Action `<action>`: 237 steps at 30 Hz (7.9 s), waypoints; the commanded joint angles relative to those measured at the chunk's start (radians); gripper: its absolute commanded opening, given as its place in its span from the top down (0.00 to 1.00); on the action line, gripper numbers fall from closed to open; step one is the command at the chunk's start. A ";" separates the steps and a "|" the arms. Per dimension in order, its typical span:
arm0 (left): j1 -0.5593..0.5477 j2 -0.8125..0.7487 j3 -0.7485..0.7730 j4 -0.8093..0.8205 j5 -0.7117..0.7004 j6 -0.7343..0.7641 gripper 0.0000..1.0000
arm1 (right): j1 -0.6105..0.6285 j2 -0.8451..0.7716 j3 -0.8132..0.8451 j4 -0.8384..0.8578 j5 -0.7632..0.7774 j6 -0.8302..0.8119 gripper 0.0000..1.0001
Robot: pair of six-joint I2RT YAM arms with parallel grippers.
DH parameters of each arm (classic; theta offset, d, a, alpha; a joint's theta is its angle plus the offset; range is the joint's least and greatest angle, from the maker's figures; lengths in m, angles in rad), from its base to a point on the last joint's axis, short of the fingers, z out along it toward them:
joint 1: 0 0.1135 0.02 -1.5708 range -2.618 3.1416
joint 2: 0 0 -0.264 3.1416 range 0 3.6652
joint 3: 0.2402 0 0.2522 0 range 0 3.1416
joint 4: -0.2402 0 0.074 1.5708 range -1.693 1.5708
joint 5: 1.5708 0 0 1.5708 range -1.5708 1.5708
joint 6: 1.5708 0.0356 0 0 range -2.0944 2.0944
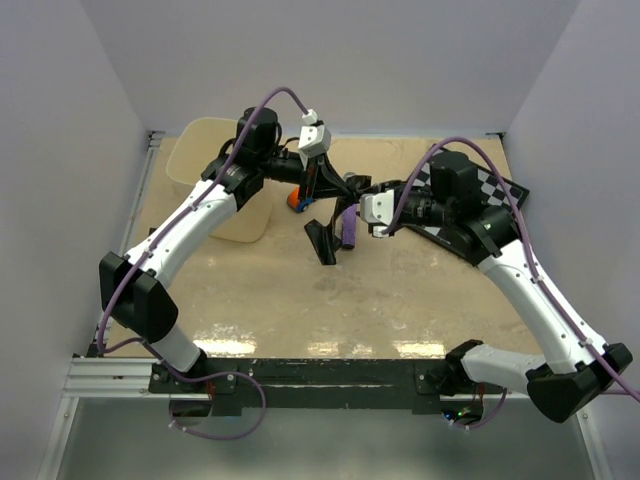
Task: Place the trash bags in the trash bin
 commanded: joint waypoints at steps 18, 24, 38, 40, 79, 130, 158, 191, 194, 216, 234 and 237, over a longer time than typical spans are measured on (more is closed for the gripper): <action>0.068 -0.006 0.012 0.159 0.083 -0.173 1.00 | 0.080 -0.090 -0.076 0.171 0.183 -0.014 1.00; 0.102 -0.014 0.009 0.228 0.048 -0.225 1.00 | 0.080 -0.108 -0.078 0.028 0.148 -0.045 1.00; 0.110 -0.044 -0.006 0.283 0.017 -0.212 1.00 | 0.081 -0.093 -0.114 -0.027 0.127 0.145 0.98; 0.110 -0.051 -0.016 0.288 0.014 -0.209 1.00 | 0.081 -0.092 -0.116 -0.021 0.138 0.193 0.96; 0.096 -0.156 -0.068 0.013 -0.043 0.229 1.00 | -0.077 0.160 0.125 0.264 -0.133 0.615 0.52; 0.085 -0.217 -0.155 0.411 -0.394 0.015 0.42 | -0.101 0.303 0.101 0.526 -0.146 1.036 1.00; -0.047 0.162 0.092 0.525 -0.549 -0.466 0.00 | -0.227 0.278 0.033 0.705 0.440 1.864 1.00; 0.016 0.037 -0.029 0.474 -0.578 -0.550 0.52 | -0.258 0.146 -0.078 0.666 0.514 1.554 1.00; -0.007 0.029 -0.048 0.494 -0.451 -0.545 0.67 | -0.258 0.162 -0.070 0.674 0.517 1.557 1.00; -0.096 0.199 0.208 0.502 -0.463 -0.089 1.00 | -0.255 0.195 -0.019 0.672 0.454 1.572 1.00; -0.122 0.281 0.267 0.401 -0.707 0.170 1.00 | -0.255 0.209 0.004 0.705 0.396 1.589 1.00; -0.122 0.278 0.230 0.430 -0.693 0.245 1.00 | -0.255 0.212 0.013 0.700 0.390 1.615 1.00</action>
